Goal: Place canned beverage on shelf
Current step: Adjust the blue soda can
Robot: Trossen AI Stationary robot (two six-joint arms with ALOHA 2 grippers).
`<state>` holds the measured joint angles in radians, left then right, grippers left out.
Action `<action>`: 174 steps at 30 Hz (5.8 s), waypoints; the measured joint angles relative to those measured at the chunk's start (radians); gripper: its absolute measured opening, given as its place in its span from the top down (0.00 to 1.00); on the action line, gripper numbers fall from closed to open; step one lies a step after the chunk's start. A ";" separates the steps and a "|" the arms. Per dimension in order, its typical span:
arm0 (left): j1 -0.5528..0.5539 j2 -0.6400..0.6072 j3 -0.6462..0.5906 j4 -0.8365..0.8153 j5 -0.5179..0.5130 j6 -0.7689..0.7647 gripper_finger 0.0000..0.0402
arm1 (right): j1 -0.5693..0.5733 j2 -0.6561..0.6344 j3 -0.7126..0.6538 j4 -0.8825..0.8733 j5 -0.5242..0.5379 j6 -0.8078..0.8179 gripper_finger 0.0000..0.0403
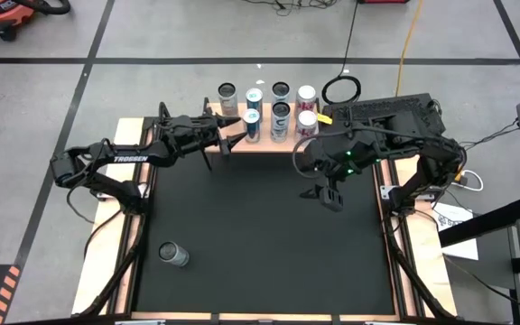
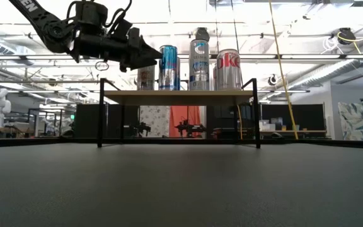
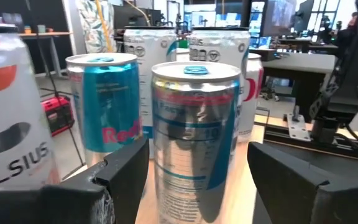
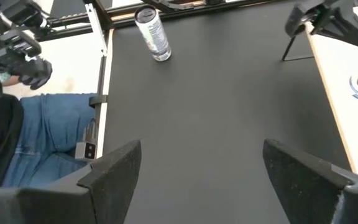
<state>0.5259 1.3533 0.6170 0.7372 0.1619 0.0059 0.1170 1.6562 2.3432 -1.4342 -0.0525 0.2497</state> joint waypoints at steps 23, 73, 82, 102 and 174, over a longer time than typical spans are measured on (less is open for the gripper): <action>0.000 0.000 0.001 -0.042 -0.113 0.000 0.47 | 0.024 0.000 0.000 0.000 0.003 -0.008 0.21; 0.017 0.000 0.013 -0.015 -0.176 -0.079 0.47 | 0.023 0.000 0.000 0.001 0.004 -0.055 0.21; 0.017 0.004 0.046 -0.021 -0.145 -0.079 0.47 | 0.023 0.000 0.000 0.001 0.004 -0.056 0.21; -0.130 -0.007 0.047 -0.079 -0.223 0.000 0.47 | 0.023 0.000 0.000 0.000 0.004 -0.053 0.21; -0.251 0.148 0.138 -0.105 -0.444 0.054 0.47 | 0.022 0.000 0.000 0.000 0.001 -0.053 0.21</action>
<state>0.2745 1.5009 0.7547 0.6321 -0.2825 0.0597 0.1394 1.6562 2.3432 -1.4342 -0.0513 0.1970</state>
